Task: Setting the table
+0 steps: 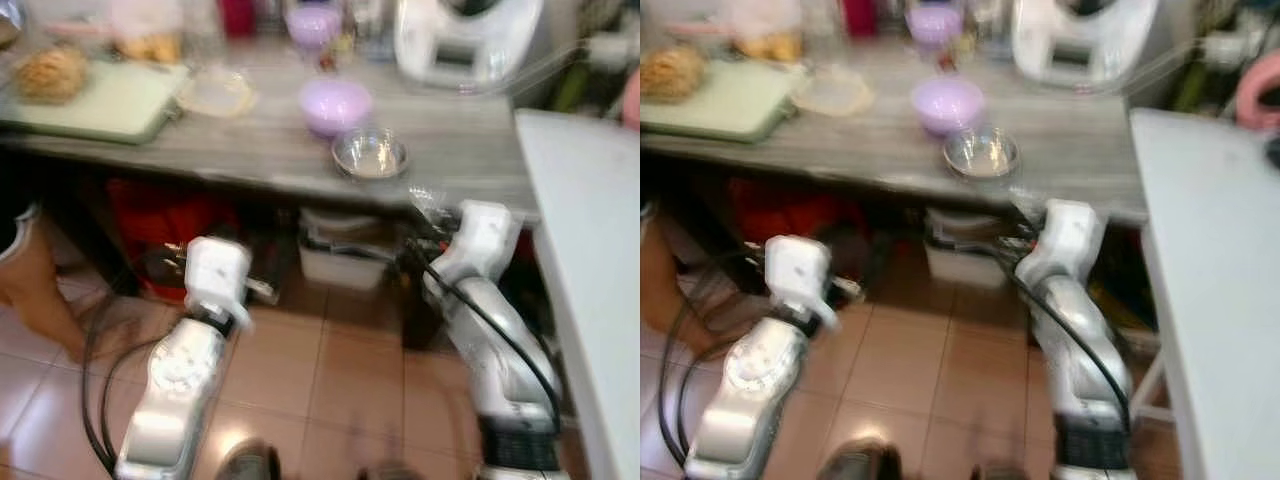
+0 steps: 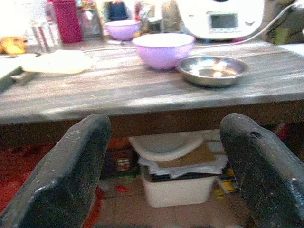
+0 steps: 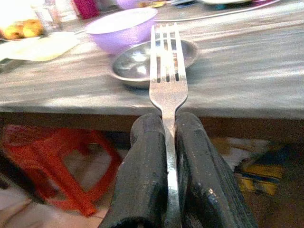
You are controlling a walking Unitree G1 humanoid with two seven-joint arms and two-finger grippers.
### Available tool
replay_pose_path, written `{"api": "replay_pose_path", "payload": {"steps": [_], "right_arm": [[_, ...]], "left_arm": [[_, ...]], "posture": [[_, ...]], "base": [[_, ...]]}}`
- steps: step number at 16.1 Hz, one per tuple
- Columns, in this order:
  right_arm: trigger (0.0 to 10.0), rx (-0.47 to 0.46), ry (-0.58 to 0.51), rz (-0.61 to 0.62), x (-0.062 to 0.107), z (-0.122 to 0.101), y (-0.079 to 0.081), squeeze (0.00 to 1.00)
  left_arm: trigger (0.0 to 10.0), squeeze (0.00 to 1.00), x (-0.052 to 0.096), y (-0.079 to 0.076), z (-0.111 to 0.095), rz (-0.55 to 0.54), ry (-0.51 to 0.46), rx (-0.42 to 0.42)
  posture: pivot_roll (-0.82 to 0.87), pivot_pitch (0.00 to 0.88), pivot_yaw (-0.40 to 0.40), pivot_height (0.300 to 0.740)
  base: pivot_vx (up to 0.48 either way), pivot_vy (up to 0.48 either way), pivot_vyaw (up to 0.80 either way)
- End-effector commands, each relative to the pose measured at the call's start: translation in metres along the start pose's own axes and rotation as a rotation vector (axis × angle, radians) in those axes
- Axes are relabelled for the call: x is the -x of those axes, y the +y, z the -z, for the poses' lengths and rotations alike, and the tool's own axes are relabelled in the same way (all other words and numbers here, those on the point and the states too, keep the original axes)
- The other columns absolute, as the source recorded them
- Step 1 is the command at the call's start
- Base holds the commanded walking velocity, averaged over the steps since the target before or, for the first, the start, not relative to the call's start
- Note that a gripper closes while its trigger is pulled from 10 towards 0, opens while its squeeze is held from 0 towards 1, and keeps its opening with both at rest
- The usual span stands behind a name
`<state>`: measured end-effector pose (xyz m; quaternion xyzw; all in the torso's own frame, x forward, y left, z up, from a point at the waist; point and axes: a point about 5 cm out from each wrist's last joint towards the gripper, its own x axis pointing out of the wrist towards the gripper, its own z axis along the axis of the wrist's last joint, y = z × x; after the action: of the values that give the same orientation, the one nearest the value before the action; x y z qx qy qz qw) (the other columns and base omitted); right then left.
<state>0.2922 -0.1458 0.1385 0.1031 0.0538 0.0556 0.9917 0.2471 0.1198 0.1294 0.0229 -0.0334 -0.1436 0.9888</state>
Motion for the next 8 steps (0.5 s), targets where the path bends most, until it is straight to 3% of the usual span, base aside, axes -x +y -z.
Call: {"api": "replay_pose_path", "payload": {"steps": [1,8], "right_arm": [[10.0,0.016,-0.019,0.037,0.0013,-0.0052,-0.0101,0.00],[10.0,0.021,-0.021,0.056,0.0003,-0.0049,-0.0127,0.00]], "left_arm": [[10.0,0.00,-0.0020,-0.0065,-0.0055,0.023,-0.026,0.008],[10.0,0.00,-0.0020,-0.0064,-0.0052,0.023,-0.026,0.005]], "posture": [[0.00,0.063,-0.002,0.740],[0.00,0.064,0.001,0.740]], "base": [[0.454,0.000,0.00],[0.454,0.000,0.00]]}}
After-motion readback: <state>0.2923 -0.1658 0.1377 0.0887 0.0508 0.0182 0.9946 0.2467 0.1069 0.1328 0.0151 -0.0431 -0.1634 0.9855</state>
